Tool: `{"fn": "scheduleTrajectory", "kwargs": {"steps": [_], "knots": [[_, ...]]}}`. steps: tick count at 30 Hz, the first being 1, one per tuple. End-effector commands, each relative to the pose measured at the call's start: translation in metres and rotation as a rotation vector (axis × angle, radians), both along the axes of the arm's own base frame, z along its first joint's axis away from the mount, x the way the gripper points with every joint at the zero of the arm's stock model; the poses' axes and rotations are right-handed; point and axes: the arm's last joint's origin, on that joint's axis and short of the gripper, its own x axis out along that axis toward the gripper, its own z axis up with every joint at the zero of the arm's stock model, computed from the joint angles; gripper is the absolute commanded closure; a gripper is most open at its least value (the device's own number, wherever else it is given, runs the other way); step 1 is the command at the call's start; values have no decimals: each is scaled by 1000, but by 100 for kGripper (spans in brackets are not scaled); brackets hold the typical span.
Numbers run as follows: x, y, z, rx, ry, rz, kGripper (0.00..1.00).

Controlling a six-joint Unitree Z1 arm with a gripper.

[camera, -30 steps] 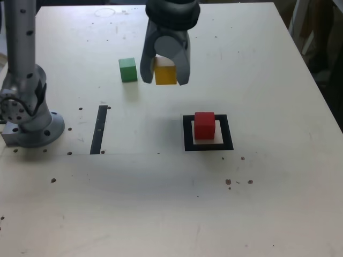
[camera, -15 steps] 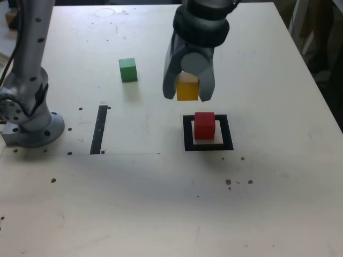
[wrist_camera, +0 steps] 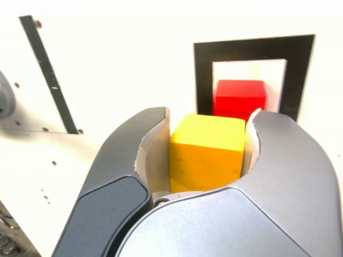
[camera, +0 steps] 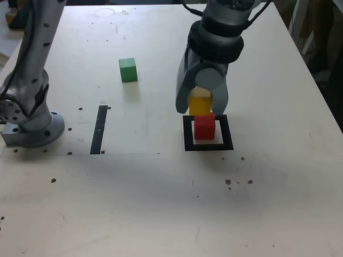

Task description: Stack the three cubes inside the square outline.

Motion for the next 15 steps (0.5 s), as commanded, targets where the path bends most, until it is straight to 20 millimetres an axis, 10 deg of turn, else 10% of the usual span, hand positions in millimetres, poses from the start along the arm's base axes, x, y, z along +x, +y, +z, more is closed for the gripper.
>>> {"fn": "scheduleTrajectory", "kwargs": {"steps": [1,15], "knots": [[4,-1,-5,-1,7,0,70],[12,1,-20,2,32,1,70]]}}
